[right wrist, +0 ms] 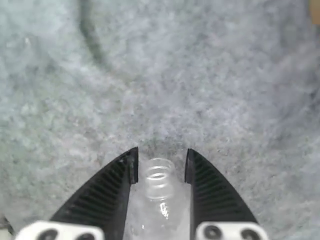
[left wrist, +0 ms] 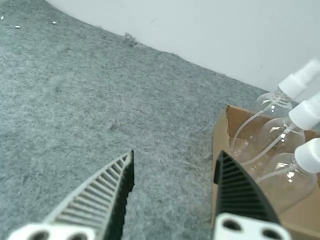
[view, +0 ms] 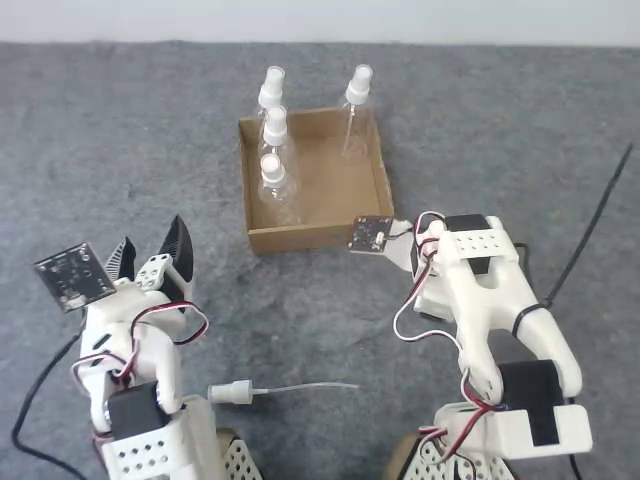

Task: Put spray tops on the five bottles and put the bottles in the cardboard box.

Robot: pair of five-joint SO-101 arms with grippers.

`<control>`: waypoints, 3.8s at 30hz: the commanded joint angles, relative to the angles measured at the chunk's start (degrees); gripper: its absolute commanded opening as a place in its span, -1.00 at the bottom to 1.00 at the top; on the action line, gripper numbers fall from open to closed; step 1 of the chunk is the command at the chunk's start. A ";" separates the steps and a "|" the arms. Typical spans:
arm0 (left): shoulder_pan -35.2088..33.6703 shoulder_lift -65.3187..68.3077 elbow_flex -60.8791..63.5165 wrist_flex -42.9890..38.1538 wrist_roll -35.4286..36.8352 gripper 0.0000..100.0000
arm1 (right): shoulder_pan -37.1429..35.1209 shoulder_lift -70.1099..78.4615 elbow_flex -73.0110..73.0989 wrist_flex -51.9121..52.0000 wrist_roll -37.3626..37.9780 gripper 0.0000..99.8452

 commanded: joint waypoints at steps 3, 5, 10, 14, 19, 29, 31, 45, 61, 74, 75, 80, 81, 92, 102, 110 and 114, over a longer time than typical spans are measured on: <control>-0.18 -1.23 -0.66 -1.93 0.35 -0.51 | 0.48 -5.67 -0.53 0.04 -5.63 -0.74; -0.18 -1.23 -0.66 -1.93 0.35 -0.51 | 0.57 -7.87 -0.44 1.19 -5.45 -0.62; -0.26 -1.23 -0.66 -2.02 0.35 -0.51 | 0.48 -14.29 -0.44 6.02 -5.36 -0.29; -0.26 -1.23 -0.66 -2.02 0.35 -0.51 | 0.57 -16.84 -0.18 8.92 -5.10 -0.24; -0.26 -1.23 -0.66 -2.02 0.35 -0.51 | 1.10 -16.84 0.00 13.05 0.35 -0.24; -0.18 -1.23 -0.66 -2.02 0.35 -0.51 | 8.04 -16.84 9.05 5.93 10.46 -0.24; -0.18 -1.23 -0.66 -2.02 0.35 -0.51 | 9.01 -16.84 10.20 4.44 10.55 -0.24; -0.18 -1.23 -0.66 -2.02 0.35 -0.51 | 11.56 -16.84 17.76 -9.54 10.55 -0.49; -0.18 -1.23 -0.66 -2.02 0.35 -0.51 | 11.56 -17.54 18.02 -9.89 9.23 -0.90; -0.18 -1.23 -0.66 -2.02 0.35 -0.51 | 10.24 -21.93 15.12 -8.40 -17.67 -0.90; -0.18 -1.23 -0.66 -2.02 0.35 -0.51 | 9.54 -23.78 14.86 -6.81 -19.16 -0.90; -0.18 -1.23 -0.66 -2.02 0.35 -0.51 | 3.82 -34.68 15.03 -0.13 -26.29 -0.90; -0.18 -1.23 -0.66 -2.02 0.35 -0.51 | 2.42 -36.62 15.03 0.84 -28.22 -0.90; -0.18 -1.23 -0.66 -2.02 0.35 -0.51 | -13.32 -51.56 14.95 1.80 -42.81 -0.91; -0.18 -1.23 -0.66 -2.02 0.35 -0.51 | -22.73 -61.05 16.88 -3.91 -53.01 -0.91; -0.09 -1.23 -0.92 -1.93 0.35 -0.50 | -21.49 -62.64 25.67 -14.55 -55.47 -0.91; -0.09 -1.23 -1.10 -1.85 0.35 -0.50 | -17.27 -62.64 26.46 -14.55 -55.74 -0.91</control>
